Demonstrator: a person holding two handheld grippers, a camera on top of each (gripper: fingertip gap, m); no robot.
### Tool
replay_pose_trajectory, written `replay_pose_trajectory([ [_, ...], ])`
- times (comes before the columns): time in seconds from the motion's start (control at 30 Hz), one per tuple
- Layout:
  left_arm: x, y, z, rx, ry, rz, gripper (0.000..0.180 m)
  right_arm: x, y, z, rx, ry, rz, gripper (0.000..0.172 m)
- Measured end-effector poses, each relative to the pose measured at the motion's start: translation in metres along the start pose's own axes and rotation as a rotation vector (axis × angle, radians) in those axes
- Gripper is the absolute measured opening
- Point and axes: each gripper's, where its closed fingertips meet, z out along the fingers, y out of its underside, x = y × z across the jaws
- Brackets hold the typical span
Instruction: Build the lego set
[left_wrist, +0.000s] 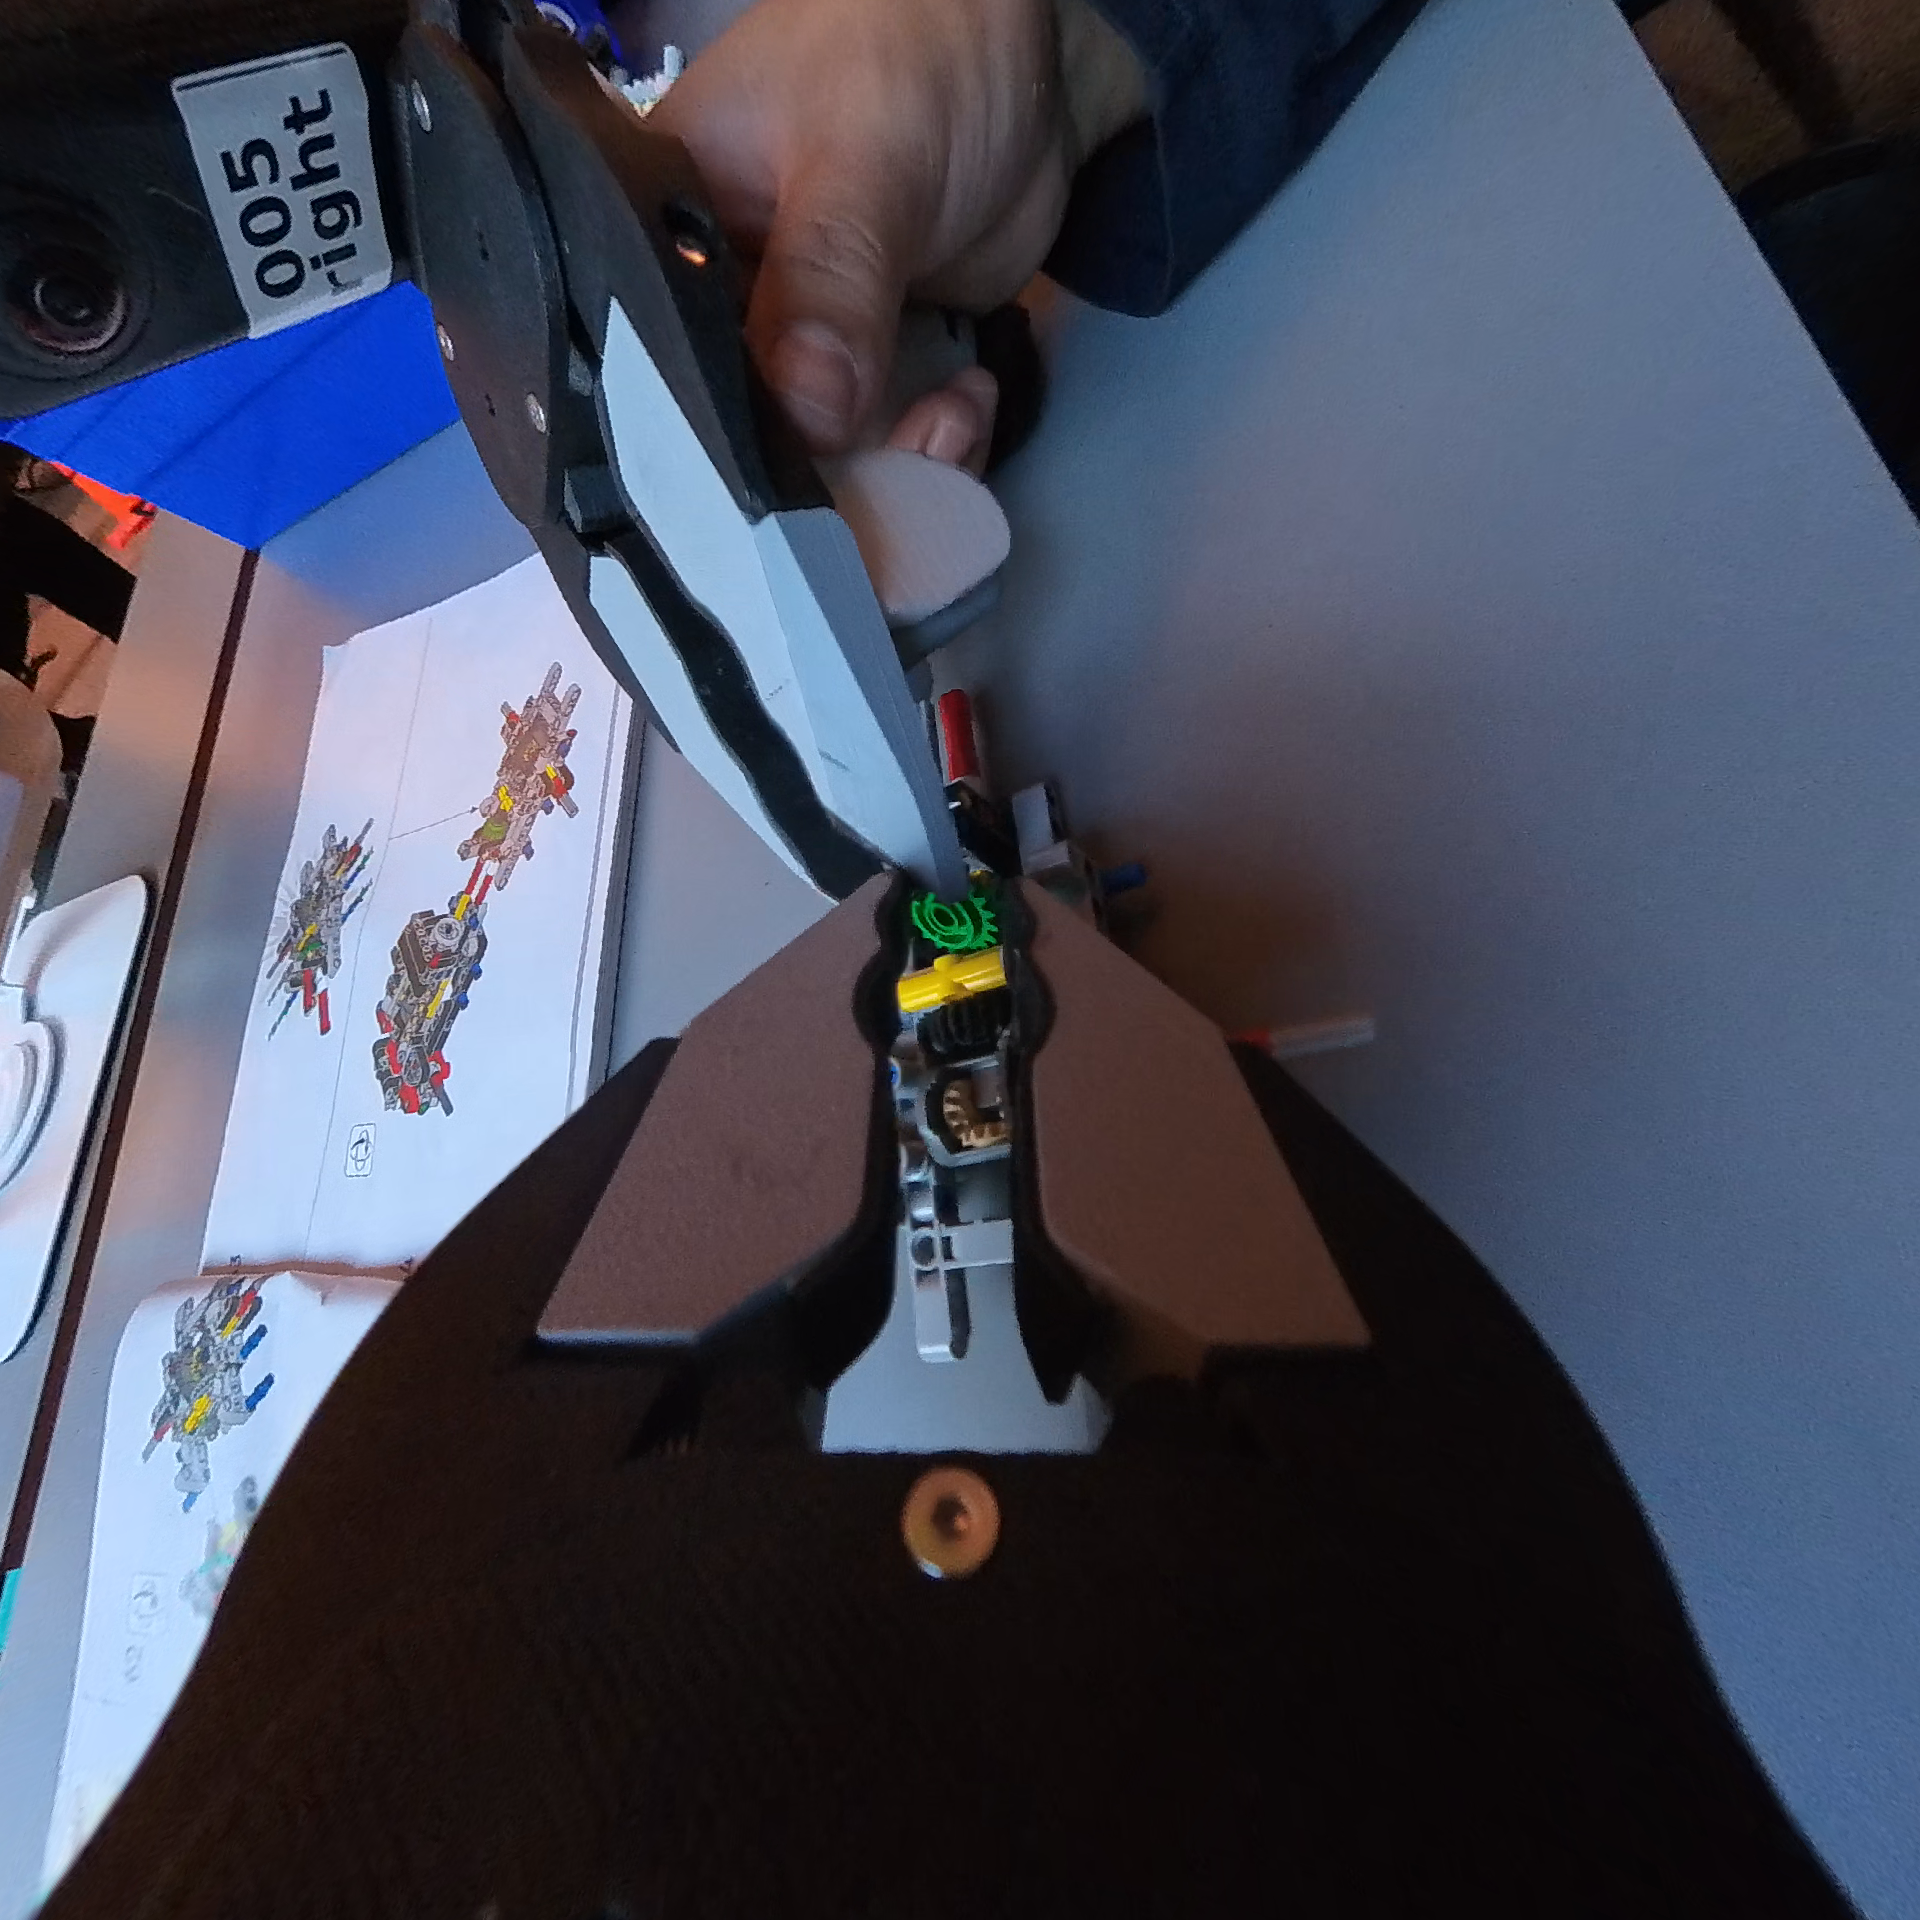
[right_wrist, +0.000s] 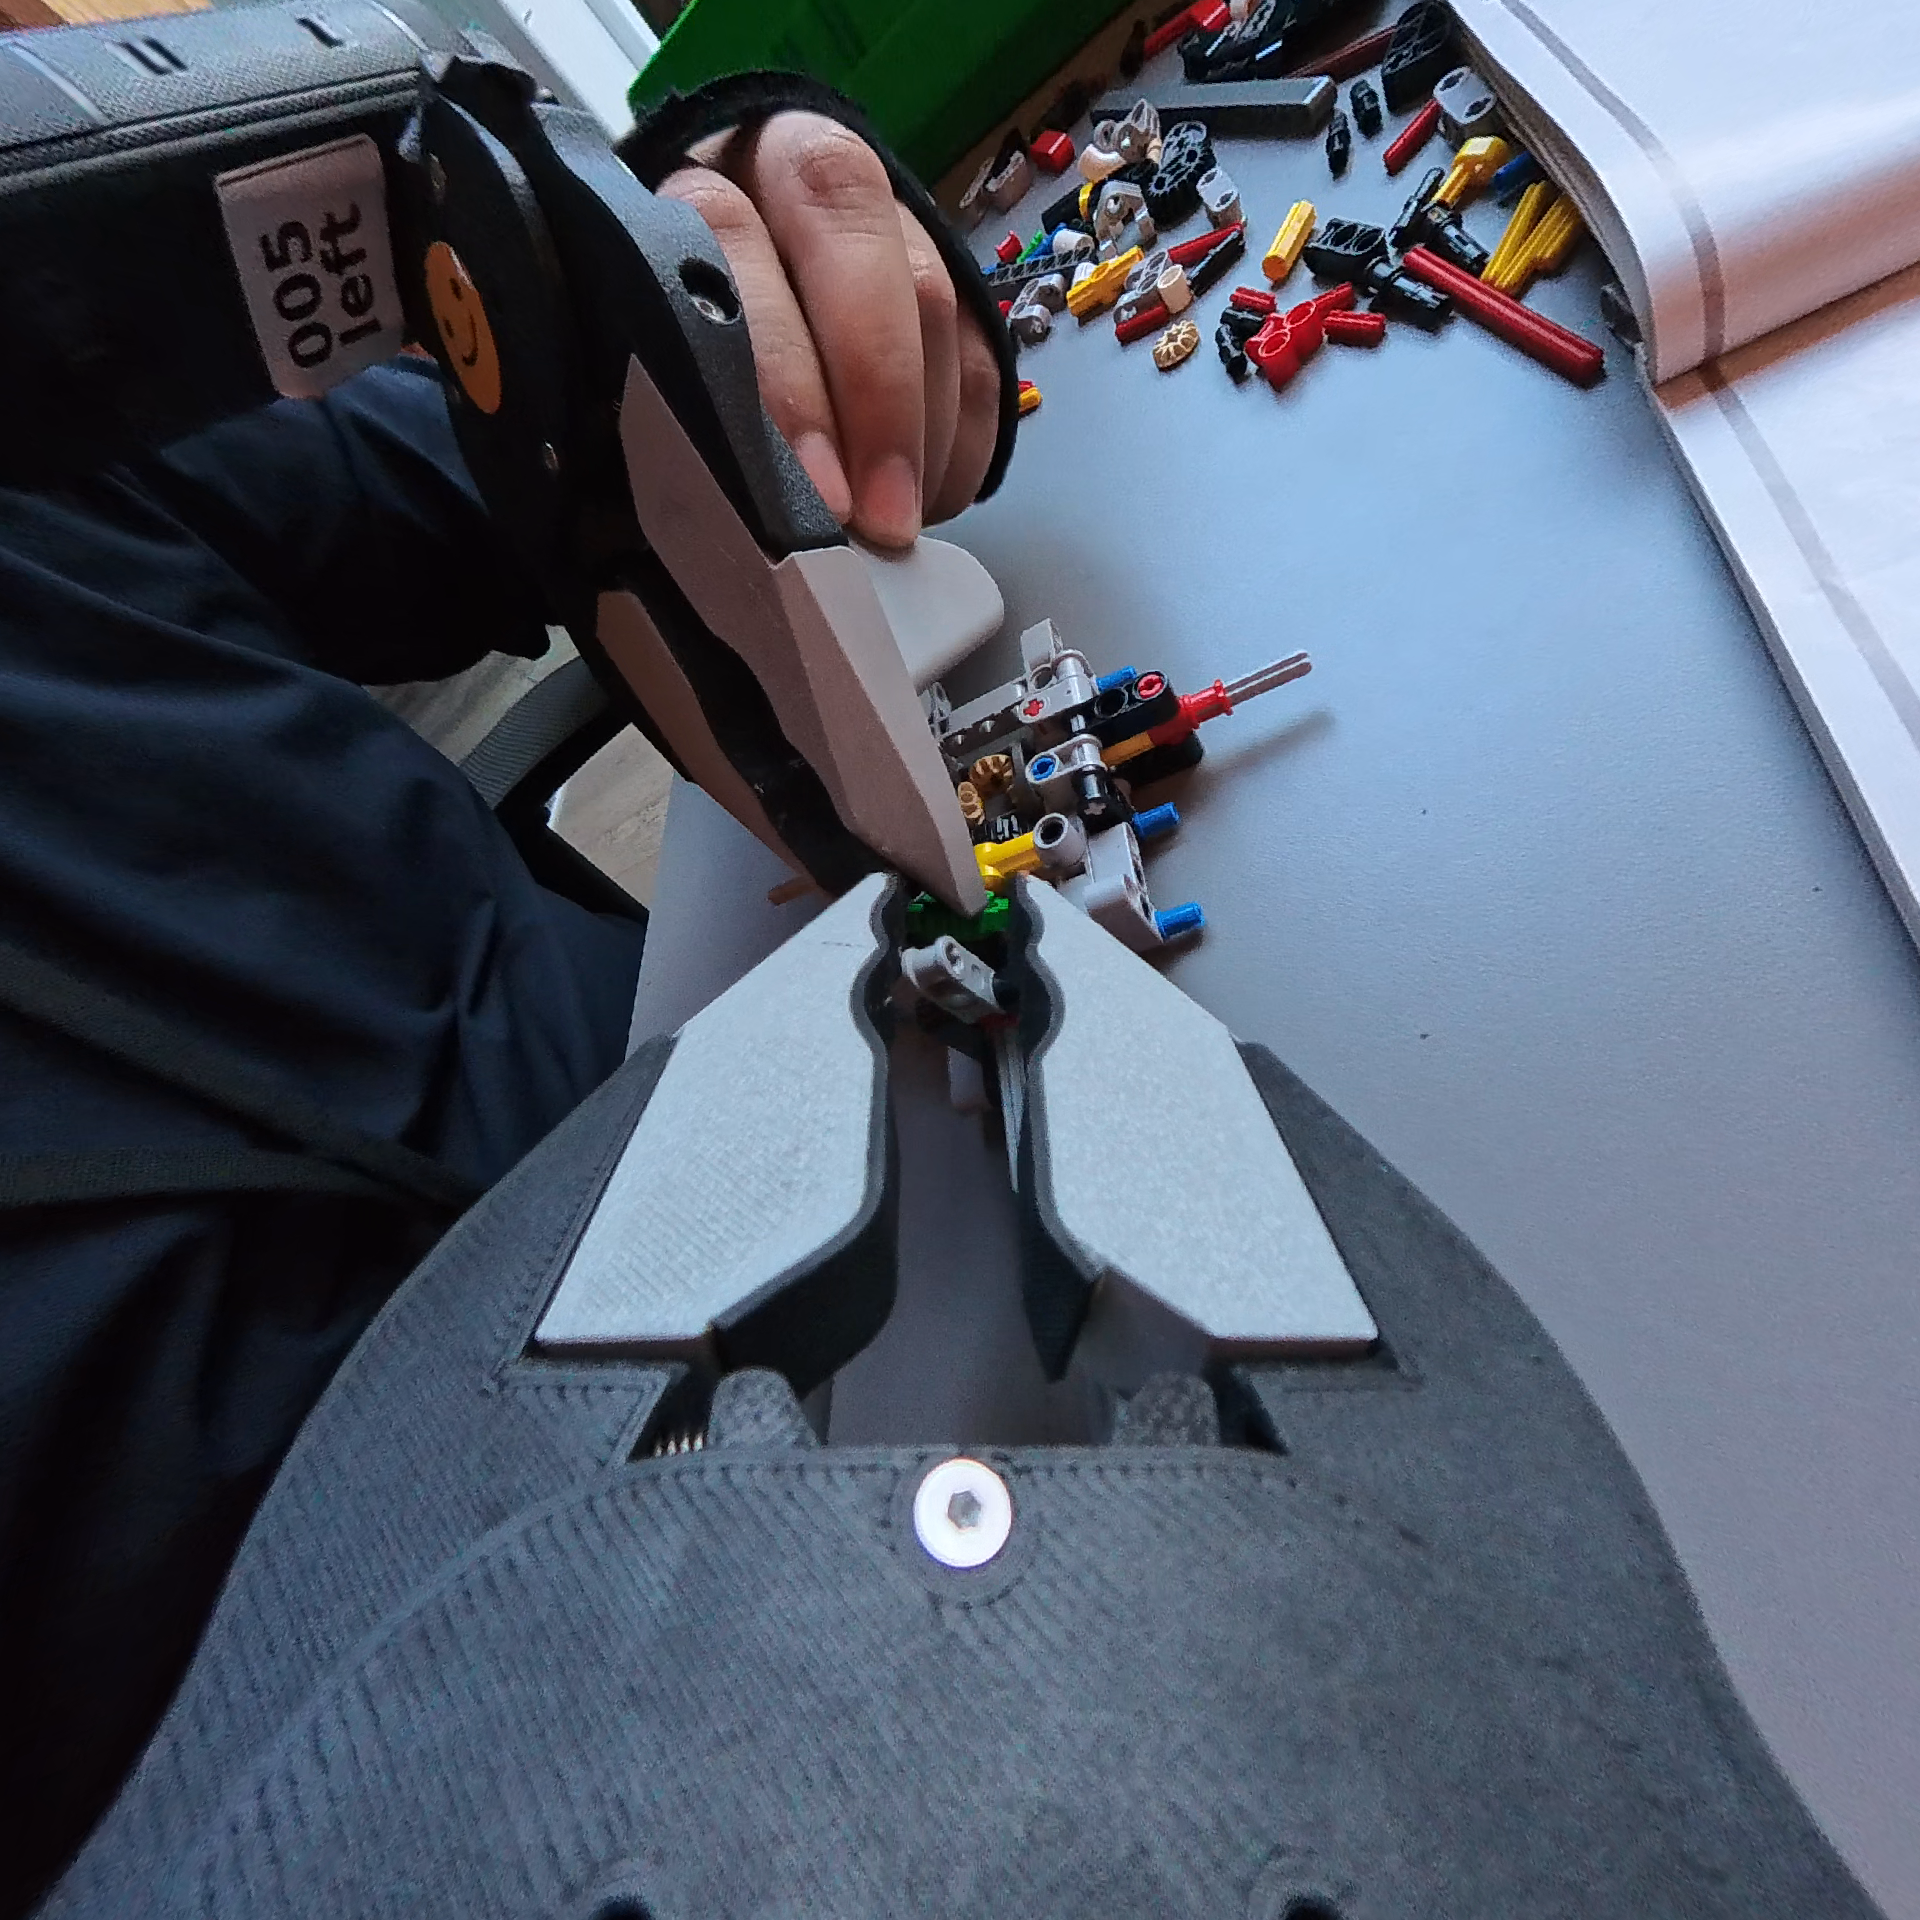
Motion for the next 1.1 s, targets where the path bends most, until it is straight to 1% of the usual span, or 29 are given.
replay_pose_trajectory([
  [0.13, -0.0013, 0.0010, 0.0008, 0.016, 0.011, -0.039, 0.012, 0.0007, -0.0015, -0.0004, 0.009, -0.001, 0.001, 0.019],
  [0.2, -0.0016, 0.0009, 0.0010, 0.025, 0.017, -0.053, 0.012, 0.0009, -0.0017, -0.0005, 0.012, -0.003, 0.005, 0.019],
  [0.23, -0.0018, 0.0010, 0.0011, 0.027, 0.016, -0.056, 0.012, 0.0004, -0.0021, -0.0009, 0.015, -0.006, 0.004, 0.016],
  [0.3, -0.0024, 0.0012, 0.0017, 0.026, 0.008, -0.050, 0.012, 0.0008, -0.0026, -0.0016, 0.020, -0.002, 0.003, 0.013],
  [0.57, -0.0026, 0.0014, 0.0019, 0.022, -0.005, -0.027, 0.012, 0.0007, -0.0027, -0.0016, 0.020, 0.000, -0.002, 0.013],
  [1.1, -0.0057, 0.0037, 0.0014, 0.025, -0.017, -0.032, 0.012, 0.0000, -0.0058, -0.0044, 0.043, -0.025, 0.020, 0.019],
])
